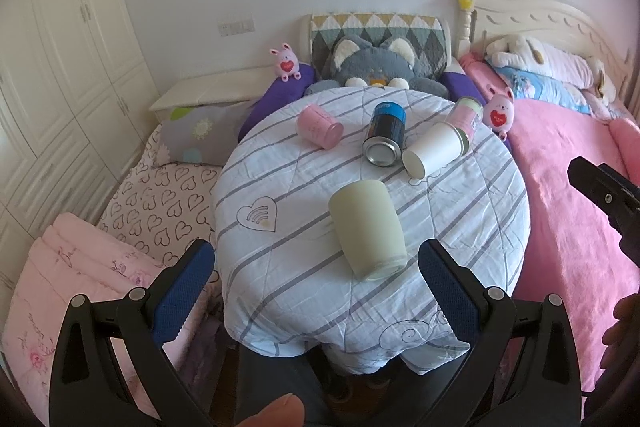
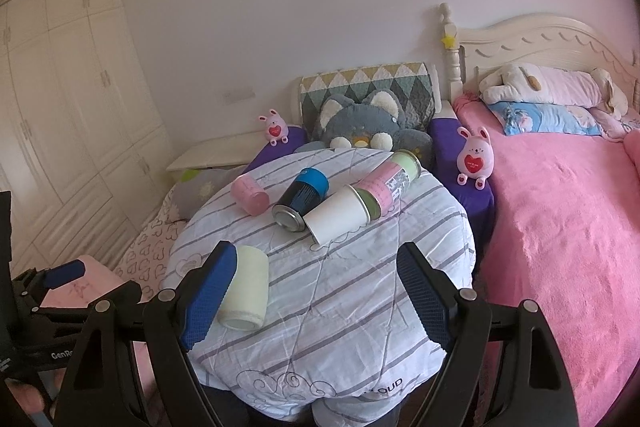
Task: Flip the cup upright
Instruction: 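Move the left gripper toward the pale green cup on the table, then grasp the pale green cup with the left gripper and lift it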
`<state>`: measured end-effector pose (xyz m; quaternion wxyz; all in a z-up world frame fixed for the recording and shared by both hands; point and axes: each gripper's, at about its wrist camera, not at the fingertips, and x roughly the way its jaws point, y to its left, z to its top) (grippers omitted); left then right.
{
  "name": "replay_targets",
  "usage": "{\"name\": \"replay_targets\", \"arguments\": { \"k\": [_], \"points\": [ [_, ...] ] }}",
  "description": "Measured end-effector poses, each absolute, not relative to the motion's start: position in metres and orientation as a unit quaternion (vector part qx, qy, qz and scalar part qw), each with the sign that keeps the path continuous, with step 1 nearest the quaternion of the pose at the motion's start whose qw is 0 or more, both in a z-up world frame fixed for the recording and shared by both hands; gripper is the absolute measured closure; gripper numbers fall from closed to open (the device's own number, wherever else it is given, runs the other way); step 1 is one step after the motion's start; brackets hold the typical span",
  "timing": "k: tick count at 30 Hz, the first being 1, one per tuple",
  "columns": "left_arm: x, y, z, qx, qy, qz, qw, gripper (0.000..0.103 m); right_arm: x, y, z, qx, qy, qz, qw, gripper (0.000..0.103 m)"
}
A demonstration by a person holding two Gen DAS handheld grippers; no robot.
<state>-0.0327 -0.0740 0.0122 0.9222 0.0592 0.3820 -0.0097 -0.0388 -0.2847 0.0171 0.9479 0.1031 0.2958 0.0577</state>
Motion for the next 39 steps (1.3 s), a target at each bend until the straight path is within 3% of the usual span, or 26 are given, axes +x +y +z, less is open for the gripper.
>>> {"name": "replay_targets", "arguments": {
  "k": [30,39],
  "points": [
    [-0.036,-0.076,0.014,0.058,0.386,-0.009,0.92,0.0,-0.041,-0.289,0.01,0.113,0.299,0.06,0.946,0.02],
    [0.002,-0.096,-0.018,0.038,0.444,-0.011,0.895,0.0,-0.022,-0.301,-0.012,0.126,0.323,0.06,0.936,0.02]
  ]
}}
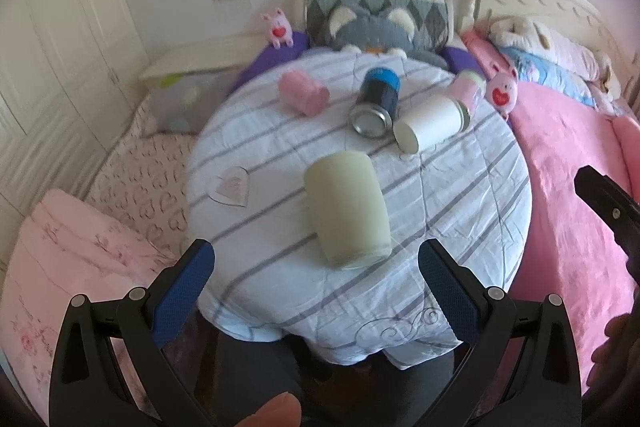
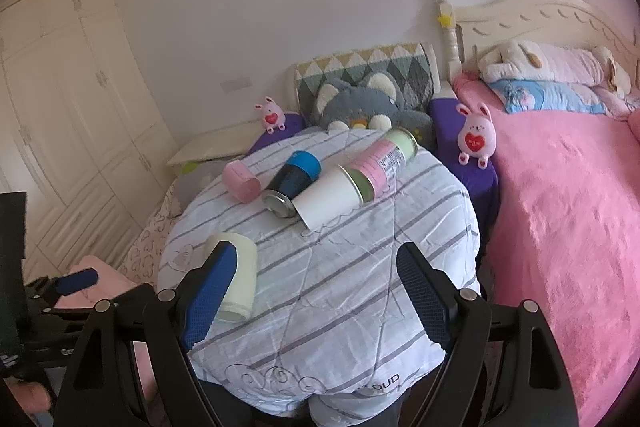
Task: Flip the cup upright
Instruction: 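Grasp the pale green cup with the left gripper and lift it, then rotate the pale green cup opening up and set it on the table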
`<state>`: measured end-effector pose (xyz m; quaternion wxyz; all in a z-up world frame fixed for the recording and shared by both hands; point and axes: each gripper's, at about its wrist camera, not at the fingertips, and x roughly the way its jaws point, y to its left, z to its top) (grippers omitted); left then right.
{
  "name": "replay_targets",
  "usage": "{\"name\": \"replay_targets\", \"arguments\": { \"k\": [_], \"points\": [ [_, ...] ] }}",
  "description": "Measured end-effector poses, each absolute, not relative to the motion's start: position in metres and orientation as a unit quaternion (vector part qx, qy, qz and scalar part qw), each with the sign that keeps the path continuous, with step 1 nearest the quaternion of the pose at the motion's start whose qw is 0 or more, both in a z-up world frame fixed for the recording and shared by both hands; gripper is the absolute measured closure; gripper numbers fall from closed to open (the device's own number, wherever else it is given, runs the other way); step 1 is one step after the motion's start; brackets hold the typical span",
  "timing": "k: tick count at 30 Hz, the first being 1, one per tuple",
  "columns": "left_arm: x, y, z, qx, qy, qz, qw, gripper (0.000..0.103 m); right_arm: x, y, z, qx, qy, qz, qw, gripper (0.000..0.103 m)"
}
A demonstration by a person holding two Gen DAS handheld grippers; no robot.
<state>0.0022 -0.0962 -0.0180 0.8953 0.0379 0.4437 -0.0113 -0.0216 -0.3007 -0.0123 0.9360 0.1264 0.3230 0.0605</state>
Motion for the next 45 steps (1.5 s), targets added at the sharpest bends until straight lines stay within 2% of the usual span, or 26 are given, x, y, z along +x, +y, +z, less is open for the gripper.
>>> {"name": "replay_targets", "arguments": {
  "k": [16,26,27,29,31,32,38,45],
  "points": [
    [0.104,-0.108,-0.108,-0.058,0.542,-0.003,0.838,0.0,0.055,-0.309,-0.071,0.133,0.395,0.069,0.906,0.02],
    [0.134,-0.099,-0.143,-0.113,0.573,0.022,0.811,0.0,0.08,-0.307,-0.093,0.129,0.426,0.075,0.892,0.02],
    [0.135,-0.099,-0.143,-0.114,0.571,0.023,0.812,0.002,0.081,-0.307,-0.095,0.129,0.428,0.076,0.892,0.02],
    [0.136,-0.098,-0.142,-0.128,0.569,0.009,0.812,0.016,0.082,-0.307,-0.096,0.129,0.43,0.077,0.89,0.02],
    [0.137,-0.1,-0.141,-0.129,0.569,-0.004,0.812,0.022,0.083,-0.306,-0.096,0.128,0.431,0.077,0.89,0.02],
    [0.137,-0.102,-0.14,-0.119,0.568,-0.005,0.814,0.022,0.082,-0.306,-0.095,0.129,0.431,0.077,0.89,0.02],
    [0.127,-0.102,-0.129,-0.095,0.535,-0.028,0.839,0.023,0.079,-0.306,-0.093,0.131,0.428,0.071,0.892,0.02],
    [0.103,-0.105,-0.102,-0.032,0.388,-0.049,0.92,0.023,0.065,-0.308,-0.086,0.132,0.422,0.059,0.895,0.02]
  ]
}}
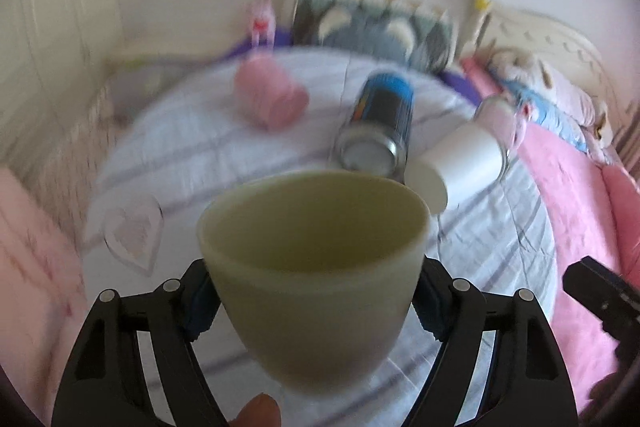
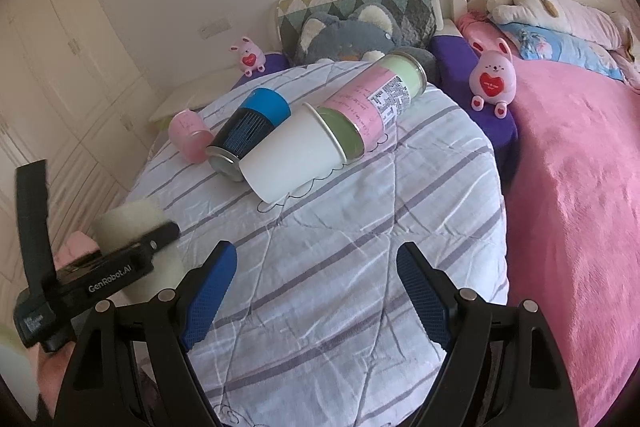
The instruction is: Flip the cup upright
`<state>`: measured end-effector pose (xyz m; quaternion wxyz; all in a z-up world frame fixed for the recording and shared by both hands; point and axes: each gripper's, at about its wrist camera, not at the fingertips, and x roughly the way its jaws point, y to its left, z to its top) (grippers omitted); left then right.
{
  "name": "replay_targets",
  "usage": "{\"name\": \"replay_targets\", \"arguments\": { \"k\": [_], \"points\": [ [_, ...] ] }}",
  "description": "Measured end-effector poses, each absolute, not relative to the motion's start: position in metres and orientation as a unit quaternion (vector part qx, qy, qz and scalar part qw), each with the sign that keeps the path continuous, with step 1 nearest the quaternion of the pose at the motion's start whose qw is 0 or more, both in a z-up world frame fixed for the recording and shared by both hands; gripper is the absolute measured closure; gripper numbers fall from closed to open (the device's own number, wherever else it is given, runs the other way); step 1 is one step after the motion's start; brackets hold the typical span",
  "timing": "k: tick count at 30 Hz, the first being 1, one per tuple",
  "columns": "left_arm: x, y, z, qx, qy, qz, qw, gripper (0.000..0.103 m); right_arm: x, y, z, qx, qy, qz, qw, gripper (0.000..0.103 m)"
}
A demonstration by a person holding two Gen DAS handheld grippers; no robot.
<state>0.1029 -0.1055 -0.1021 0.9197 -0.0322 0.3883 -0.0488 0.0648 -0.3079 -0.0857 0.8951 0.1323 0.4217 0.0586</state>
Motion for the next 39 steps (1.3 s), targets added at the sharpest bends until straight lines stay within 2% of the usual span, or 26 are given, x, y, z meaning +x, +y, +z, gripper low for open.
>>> {"name": "replay_targets", "arguments": {
  "k": [3,7,17,18,20,21,31,39],
  "points": [
    [0.098,-0.104,-0.106,-0.01,0.341,-0.059,0.938,0.023,0.057,-0.304,-0.083,0.125,0.423,0.054,0.896,0.02],
    [0.097,-0.102,-0.117,0.001,0.322,-0.068,0.944,0.023,0.047,-0.297,-0.083,0.118,0.428,0.047,0.895,0.02],
    [0.089,-0.103,-0.113,0.022,0.324,-0.085,0.942,0.022,0.029,-0.277,-0.068,0.102,0.419,0.04,0.901,0.02],
    [0.087,-0.104,-0.112,0.028,0.324,-0.085,0.942,0.02,0.029,-0.275,-0.067,0.101,0.418,0.039,0.902,0.02],
    [0.084,-0.104,-0.109,0.036,0.322,-0.085,0.942,0.003,0.026,-0.272,-0.063,0.099,0.414,0.04,0.904,0.02],
    [0.082,-0.103,-0.107,0.036,0.318,-0.083,0.944,0.0,0.024,-0.271,-0.061,0.098,0.412,0.039,0.905,0.02],
    [0.062,-0.092,-0.086,0.026,0.317,-0.099,0.943,0.0,0.001,-0.271,-0.038,0.1,0.383,0.026,0.918,0.02],
    [0.023,-0.074,-0.048,0.029,0.304,-0.102,0.947,0.0,-0.021,-0.274,-0.016,0.109,0.346,0.01,0.932,0.02]
  ]
}}
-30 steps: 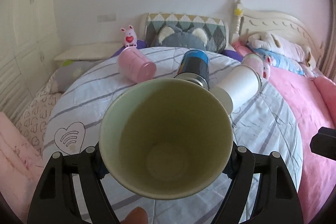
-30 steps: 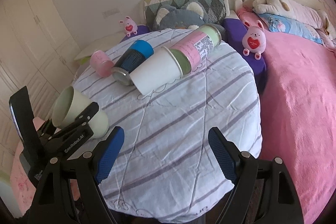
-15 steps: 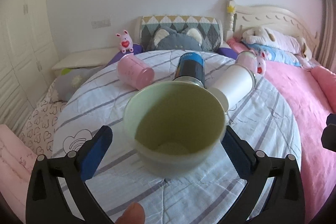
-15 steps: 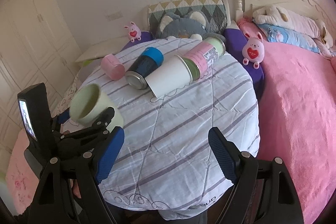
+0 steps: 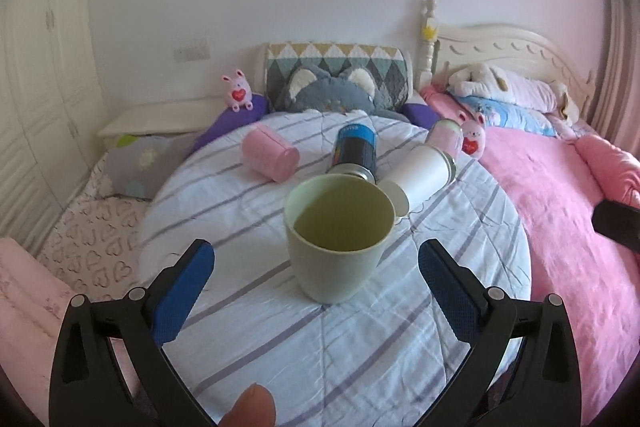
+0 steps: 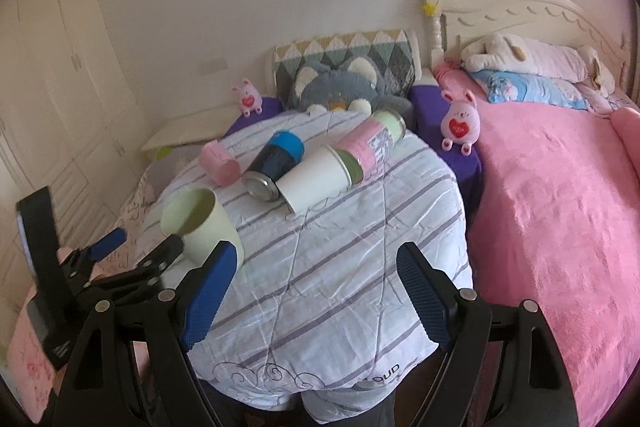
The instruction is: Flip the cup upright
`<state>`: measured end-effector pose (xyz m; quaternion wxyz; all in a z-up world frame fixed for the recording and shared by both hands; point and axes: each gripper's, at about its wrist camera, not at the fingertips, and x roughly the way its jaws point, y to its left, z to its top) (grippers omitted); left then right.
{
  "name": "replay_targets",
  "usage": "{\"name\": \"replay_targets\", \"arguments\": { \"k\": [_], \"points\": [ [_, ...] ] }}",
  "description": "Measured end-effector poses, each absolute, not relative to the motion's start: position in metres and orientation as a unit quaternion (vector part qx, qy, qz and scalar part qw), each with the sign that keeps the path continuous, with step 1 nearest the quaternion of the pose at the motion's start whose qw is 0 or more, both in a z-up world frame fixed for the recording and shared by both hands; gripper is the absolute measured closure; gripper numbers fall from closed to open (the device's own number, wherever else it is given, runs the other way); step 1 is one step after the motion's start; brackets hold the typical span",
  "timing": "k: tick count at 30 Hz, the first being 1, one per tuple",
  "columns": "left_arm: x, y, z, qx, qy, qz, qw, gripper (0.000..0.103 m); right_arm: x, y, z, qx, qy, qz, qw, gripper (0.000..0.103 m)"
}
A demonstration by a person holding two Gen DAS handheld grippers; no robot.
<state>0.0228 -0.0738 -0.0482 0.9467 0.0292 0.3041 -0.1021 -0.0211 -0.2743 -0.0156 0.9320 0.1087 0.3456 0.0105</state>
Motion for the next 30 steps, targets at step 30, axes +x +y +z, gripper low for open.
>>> {"name": "replay_targets", "arguments": {
  "k": [30],
  "points": [
    [-0.08,-0.021,0.034,0.063,0.332,-0.031,0.941,0.0,-0.073,-0.227,0.031,0.083,0.261,0.046,0.961,0.02]
  ]
}}
